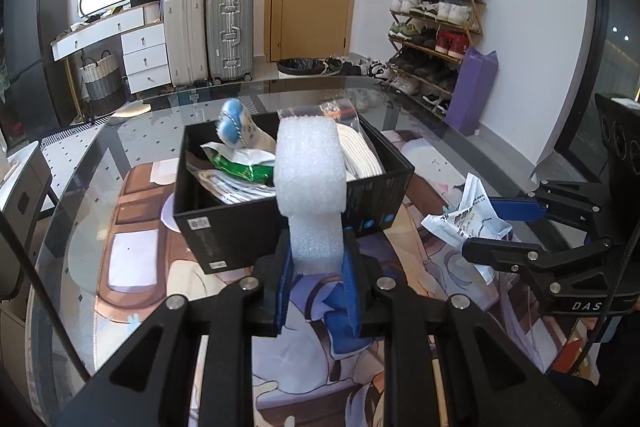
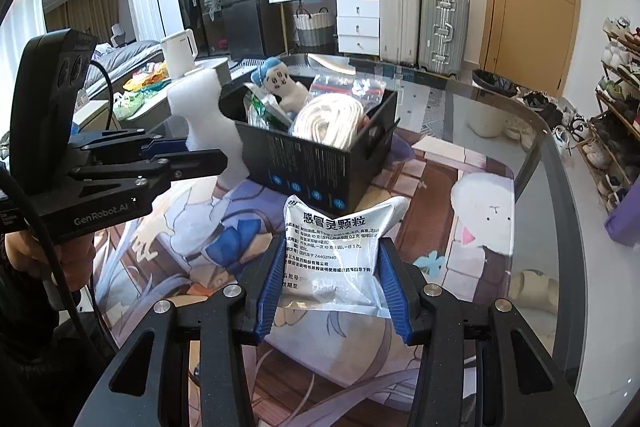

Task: Organize soft objects
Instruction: 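Carry the foam block with the left tool and packet with the right tool over the black box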

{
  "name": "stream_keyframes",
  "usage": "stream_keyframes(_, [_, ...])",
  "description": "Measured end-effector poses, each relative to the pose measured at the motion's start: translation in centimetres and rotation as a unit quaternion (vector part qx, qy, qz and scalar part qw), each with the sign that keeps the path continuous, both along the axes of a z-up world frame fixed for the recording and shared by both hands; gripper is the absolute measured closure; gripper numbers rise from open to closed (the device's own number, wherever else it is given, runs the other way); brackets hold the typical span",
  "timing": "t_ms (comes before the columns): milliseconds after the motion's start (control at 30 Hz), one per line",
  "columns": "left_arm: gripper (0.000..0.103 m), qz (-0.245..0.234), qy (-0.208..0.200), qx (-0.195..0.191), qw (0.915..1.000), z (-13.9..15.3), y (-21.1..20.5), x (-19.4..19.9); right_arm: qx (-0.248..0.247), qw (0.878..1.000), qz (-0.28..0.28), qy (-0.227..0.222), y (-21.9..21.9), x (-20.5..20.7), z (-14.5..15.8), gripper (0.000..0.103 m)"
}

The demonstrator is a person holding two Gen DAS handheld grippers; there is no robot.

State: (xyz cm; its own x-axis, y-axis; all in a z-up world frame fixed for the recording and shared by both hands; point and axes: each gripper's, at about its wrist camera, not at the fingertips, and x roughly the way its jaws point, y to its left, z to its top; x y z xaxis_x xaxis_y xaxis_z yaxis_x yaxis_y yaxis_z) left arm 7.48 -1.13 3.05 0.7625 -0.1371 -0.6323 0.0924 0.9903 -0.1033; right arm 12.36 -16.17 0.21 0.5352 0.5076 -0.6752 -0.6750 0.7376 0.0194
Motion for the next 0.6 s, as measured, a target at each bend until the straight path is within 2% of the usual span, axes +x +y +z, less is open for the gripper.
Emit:
stream_keyframes(300, [0.082,0.005,-0.018,-0.011,0.9998,1.8,1.0,-0.1,0.027,0.999,-0.002,-0.029,0.1,0.2,2.0,0.057])
stream_keyframes(600, [0.082,0.009,-0.03,-0.022,0.9993,3.0,1.8,0.9,0.034,0.998,0.006,-0.044,1.6,1.4,3.2,0.057])
